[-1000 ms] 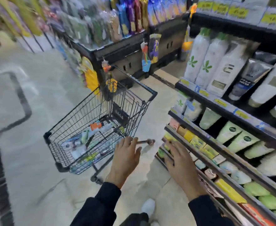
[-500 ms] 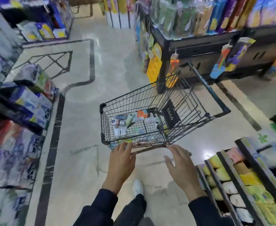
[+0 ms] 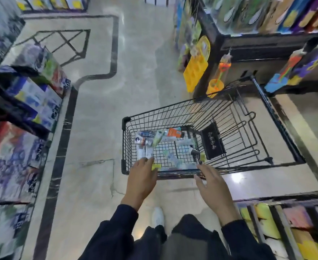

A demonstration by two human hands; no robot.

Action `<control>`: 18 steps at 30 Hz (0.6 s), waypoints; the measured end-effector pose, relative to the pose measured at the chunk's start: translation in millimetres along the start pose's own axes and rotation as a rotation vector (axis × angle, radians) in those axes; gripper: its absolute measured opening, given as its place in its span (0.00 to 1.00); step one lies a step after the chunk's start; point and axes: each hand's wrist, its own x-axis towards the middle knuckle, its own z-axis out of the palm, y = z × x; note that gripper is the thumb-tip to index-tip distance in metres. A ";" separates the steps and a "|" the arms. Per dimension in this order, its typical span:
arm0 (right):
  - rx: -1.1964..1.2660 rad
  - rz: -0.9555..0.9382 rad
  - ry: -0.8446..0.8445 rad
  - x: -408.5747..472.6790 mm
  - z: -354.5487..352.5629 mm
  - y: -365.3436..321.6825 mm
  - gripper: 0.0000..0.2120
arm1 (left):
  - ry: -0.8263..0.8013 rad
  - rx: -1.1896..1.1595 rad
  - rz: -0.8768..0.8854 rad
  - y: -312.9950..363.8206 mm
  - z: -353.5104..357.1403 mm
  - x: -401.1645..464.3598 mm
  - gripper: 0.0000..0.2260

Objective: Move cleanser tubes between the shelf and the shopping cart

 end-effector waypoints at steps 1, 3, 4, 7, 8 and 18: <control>-0.004 0.000 -0.010 9.0 0.3 -1.4 0.22 | -0.010 -0.003 -0.011 -2.1 2.0 9.3 0.18; -0.016 -0.005 -0.019 31.3 -0.4 -3.6 0.21 | -0.035 -0.005 -0.032 -7.3 8.6 28.6 0.18; -0.025 -0.006 -0.030 44.0 0.1 -3.7 0.20 | -0.050 -0.007 -0.045 -10.1 13.0 38.2 0.18; -0.051 -0.014 -0.101 87.1 4.4 -3.0 0.20 | -0.086 -0.013 -0.098 -15.7 23.9 67.3 0.19; -0.053 -0.021 -0.130 105.1 7.0 -2.8 0.20 | -0.094 -0.012 -0.116 -17.3 27.0 78.6 0.19; -0.119 -0.127 -0.483 290.7 64.8 -18.8 0.22 | -0.199 -0.264 -0.540 -53.5 74.3 182.8 0.22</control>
